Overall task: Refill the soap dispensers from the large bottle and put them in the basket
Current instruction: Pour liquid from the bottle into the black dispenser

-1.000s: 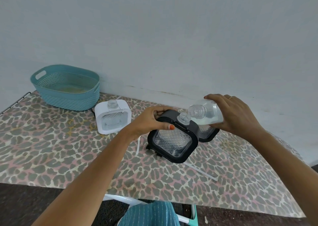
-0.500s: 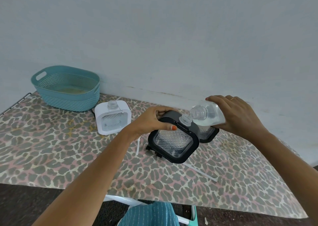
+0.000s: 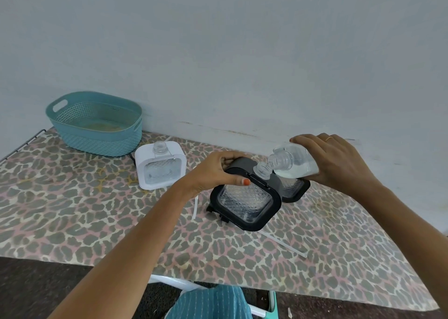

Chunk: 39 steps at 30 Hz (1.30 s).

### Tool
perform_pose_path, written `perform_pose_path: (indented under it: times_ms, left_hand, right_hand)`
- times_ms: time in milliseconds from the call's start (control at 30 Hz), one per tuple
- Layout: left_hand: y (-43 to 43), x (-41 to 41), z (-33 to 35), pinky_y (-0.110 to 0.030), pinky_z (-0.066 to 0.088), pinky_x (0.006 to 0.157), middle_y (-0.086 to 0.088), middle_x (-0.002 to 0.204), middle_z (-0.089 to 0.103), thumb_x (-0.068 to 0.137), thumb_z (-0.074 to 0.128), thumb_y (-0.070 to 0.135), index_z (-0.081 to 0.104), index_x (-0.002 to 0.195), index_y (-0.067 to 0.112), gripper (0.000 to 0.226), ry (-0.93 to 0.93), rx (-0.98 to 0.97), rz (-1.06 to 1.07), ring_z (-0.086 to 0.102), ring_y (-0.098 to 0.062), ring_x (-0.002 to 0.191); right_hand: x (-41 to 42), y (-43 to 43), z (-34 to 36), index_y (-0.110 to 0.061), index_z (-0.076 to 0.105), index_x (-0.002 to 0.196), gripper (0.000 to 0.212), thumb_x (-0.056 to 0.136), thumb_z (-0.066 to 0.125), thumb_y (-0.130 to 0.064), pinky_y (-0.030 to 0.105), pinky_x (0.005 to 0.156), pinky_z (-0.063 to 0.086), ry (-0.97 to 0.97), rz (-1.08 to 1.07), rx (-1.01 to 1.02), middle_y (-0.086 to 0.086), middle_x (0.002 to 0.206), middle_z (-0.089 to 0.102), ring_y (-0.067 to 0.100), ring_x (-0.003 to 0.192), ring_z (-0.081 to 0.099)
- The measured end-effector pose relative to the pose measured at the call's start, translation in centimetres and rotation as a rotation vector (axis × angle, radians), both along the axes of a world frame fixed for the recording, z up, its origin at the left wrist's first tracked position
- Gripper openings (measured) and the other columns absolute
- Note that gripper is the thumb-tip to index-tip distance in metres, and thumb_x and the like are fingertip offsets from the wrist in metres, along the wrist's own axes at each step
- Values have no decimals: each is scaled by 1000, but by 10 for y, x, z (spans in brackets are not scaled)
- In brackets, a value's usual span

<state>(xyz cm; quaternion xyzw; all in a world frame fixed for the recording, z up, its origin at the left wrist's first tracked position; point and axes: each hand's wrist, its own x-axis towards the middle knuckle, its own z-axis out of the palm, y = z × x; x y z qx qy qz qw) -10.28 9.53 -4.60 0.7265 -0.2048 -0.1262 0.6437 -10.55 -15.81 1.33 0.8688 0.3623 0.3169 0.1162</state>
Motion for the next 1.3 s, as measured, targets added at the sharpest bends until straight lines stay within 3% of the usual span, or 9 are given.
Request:
perform_pose_path:
  times_ms: [300, 1300]
  left_hand:
    - [-1, 1, -4, -6, 46, 73, 8, 93, 64, 69, 72, -3, 58, 104, 18, 43, 0, -7, 6, 63, 10, 78]
    - [-3, 5, -9, -7, 47, 75, 7, 94, 64, 69, 73, -1, 58, 104, 19, 44, 11, -22, 4, 63, 9, 80]
  right_hand:
    - [0, 1, 5, -13, 45, 111, 80, 47, 89, -33, 31, 60, 50, -14, 20, -25, 9, 97, 70, 30, 67, 65]
    - [2, 1, 12, -13, 45, 111, 84, 43, 92, -30, 32, 57, 49, -20, 45, -83, 10, 97, 70, 30, 64, 64]
